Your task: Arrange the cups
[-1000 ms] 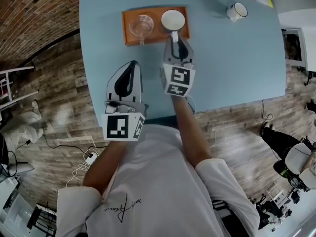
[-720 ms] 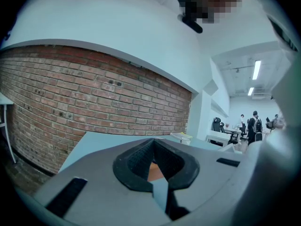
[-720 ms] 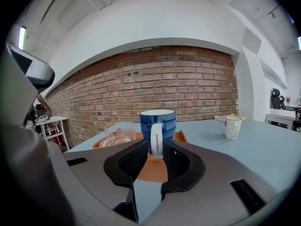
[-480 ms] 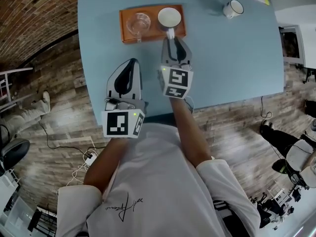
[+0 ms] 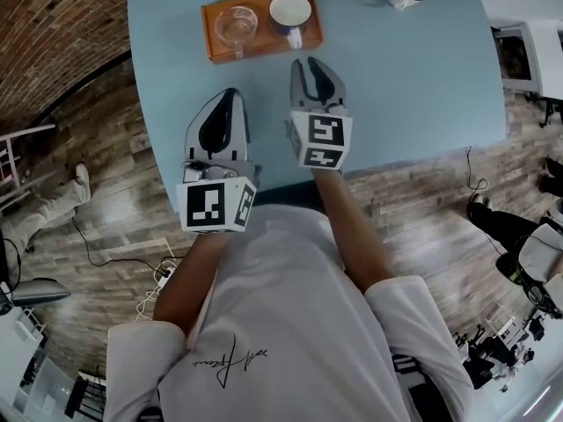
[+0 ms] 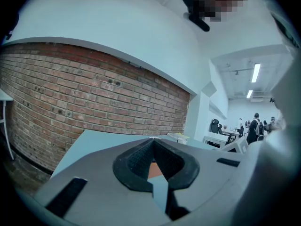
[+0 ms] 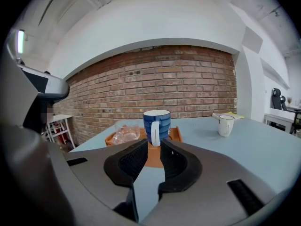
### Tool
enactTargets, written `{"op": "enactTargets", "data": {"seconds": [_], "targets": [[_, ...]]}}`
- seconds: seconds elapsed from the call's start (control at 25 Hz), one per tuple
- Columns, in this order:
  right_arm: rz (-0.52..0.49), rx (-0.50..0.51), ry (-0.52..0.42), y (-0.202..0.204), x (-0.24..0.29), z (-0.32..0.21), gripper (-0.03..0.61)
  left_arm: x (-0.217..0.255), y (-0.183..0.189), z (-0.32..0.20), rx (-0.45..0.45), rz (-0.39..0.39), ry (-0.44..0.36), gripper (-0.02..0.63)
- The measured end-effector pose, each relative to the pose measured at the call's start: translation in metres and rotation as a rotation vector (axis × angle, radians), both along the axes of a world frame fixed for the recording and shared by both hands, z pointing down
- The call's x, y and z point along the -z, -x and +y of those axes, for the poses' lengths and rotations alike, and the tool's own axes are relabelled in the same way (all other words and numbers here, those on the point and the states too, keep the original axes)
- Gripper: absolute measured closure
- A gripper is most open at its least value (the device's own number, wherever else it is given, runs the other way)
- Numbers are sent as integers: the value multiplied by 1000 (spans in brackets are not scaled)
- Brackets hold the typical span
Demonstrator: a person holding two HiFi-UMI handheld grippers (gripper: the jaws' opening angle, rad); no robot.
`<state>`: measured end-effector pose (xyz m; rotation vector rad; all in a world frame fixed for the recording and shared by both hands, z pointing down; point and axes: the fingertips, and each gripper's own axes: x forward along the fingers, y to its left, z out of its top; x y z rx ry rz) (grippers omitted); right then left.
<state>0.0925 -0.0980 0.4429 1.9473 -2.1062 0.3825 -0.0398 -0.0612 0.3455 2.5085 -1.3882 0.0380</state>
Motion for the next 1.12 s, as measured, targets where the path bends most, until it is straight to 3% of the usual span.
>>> {"op": "enactTargets", "data": {"seconds": [0.56,0.88,1.12], "targets": [[64,200,-8,12,39,14,545,9,1,3,-20,18,-5,604],[-8,344,-39,44,73,32,555,15,2,8,-20,37,-10,604],[-44,356,-65,50,95,42,557,19,8,14,-9,36,-21,604]]}}
